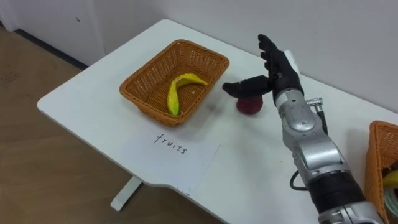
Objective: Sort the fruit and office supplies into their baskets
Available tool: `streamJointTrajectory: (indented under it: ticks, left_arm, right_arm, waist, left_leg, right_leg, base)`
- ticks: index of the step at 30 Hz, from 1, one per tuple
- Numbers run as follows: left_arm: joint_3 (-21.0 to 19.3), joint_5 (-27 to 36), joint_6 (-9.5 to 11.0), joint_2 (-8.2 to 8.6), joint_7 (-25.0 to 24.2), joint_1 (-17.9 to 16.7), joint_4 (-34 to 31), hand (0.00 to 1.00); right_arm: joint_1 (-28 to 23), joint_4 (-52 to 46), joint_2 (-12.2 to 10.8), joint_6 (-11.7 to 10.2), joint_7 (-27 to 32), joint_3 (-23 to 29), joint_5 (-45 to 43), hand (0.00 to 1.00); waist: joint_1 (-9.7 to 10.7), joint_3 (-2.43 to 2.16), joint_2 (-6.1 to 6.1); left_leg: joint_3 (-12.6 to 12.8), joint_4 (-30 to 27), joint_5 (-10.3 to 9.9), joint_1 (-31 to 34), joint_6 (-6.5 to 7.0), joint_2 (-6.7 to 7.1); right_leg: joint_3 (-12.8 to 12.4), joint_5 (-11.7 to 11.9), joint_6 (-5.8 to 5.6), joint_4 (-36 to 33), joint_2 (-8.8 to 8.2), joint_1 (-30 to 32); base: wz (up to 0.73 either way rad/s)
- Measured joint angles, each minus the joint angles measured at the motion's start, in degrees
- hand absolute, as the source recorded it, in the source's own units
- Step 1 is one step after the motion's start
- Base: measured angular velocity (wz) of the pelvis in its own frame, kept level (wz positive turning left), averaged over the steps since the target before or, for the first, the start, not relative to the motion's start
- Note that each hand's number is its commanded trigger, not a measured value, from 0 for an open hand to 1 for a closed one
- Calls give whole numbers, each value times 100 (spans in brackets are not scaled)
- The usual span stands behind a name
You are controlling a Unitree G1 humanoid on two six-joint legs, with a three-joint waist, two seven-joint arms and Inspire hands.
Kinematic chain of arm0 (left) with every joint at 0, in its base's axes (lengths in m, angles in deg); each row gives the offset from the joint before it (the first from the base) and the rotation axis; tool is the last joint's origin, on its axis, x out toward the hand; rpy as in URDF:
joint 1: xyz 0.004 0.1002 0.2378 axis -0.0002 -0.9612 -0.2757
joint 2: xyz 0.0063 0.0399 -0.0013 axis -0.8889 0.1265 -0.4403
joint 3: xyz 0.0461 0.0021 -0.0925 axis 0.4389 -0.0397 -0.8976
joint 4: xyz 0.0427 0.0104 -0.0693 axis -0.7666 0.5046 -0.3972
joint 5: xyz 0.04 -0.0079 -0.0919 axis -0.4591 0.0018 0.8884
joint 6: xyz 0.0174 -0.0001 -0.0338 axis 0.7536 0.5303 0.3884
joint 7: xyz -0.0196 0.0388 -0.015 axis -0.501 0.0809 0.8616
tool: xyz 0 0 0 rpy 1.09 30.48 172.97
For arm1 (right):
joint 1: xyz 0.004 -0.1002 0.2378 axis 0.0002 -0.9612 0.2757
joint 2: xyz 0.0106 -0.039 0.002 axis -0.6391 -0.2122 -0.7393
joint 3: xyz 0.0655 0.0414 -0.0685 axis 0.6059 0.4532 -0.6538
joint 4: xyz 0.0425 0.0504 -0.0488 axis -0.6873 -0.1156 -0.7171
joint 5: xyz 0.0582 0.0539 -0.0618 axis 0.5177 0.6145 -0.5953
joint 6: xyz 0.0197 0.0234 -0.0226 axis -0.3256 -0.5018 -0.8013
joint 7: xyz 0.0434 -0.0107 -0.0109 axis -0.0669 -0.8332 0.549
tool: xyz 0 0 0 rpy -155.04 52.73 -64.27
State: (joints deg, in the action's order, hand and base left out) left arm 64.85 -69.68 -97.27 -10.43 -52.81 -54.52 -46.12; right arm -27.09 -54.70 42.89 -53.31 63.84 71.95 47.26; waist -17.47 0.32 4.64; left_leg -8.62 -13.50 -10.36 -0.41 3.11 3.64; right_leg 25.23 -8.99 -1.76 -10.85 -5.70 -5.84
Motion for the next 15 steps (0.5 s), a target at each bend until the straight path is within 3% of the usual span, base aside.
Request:
streamJointTrajectory:
  ticks: [3, 5, 14, 15]
  left_arm:
    - [1, -8, -36, 18, 61, -2, -26, 0]
    - [1, -10, -78, 18, 87, 10, -29, 0]
    - [-9, -21, -67, 12, 164, 119, -124, 0]
    - [-7, -13, -53, 14, 166, 154, -123, 0]
  right_arm:
    - [3, 257, -1, 3, -1, -1, -18, 0]
    - [3, 398, -1, 3, -2, 0, -19, 0]
    - [26, 515, 1, 2, -33, 3, 398, 0]
    - [63, 559, 4, -14, -59, 3, 407, 0]
  waist:
    - [-5, 0, 1]
    - [2, -28, 24]
    - [11, -28, 94]
    - [11, -11, 115]
  left_leg:
    - [-21, 8, 0, 33, 1, -2]
    - [-32, -5, 0, 97, -1, -2]
    - [16, 0, 5, 272, -4, -21]
    - [39, -1, 7, 289, -3, -22]
  right_leg:
    - [1, 1, -1, -1, -1, 36]
    - [2, 1, 0, -4, 0, 91]
    - [-1, 13, 11, -9, 5, 295]
    - [0, 13, 11, -8, 6, 308]
  base:
    - [0]
    - [2]
    - [-2]
    - [0]
